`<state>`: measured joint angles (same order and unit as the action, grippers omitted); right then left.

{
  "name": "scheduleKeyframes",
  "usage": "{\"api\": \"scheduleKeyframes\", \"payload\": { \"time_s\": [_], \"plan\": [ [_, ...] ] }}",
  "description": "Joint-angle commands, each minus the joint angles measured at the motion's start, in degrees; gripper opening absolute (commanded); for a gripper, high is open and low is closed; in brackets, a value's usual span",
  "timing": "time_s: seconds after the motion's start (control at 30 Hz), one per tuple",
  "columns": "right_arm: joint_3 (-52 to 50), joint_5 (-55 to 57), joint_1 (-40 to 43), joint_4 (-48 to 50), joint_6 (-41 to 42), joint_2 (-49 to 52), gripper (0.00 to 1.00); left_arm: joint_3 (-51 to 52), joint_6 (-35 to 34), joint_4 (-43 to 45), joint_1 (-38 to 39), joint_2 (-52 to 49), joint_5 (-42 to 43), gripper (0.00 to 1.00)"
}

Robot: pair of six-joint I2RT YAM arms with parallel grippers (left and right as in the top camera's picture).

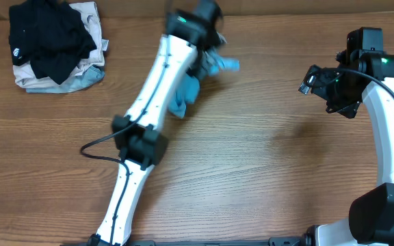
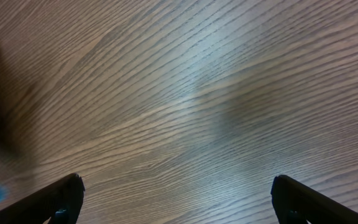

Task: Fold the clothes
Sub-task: 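Carry the bundle left and place it on the clothes pile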

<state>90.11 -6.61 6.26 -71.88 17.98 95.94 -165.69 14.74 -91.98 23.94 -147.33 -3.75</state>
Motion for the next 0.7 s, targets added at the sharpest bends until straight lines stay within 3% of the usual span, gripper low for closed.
{"api": "scheduleKeyframes", "payload": {
  "time_s": [0.0, 0.4, 0.67],
  "plan": [
    [0.98, 0.52, -0.15, 0.28, -0.24, -1.38, 1.0, -14.45, -1.7, -2.84, -4.72, 1.2, -1.4, 0.04],
    [0.98, -0.02, -0.15, 0.22, -0.17, -1.38, 1.0, -14.16, -3.1, 4.48, -30.77, 14.88, -2.6, 0.04],
    [0.98, -1.2, -0.15, 0.31, 0.24, -1.38, 1.0, -14.16, -2.69, 6.38, -42.4, 18.4, -2.21, 0.04]
  ]
}}
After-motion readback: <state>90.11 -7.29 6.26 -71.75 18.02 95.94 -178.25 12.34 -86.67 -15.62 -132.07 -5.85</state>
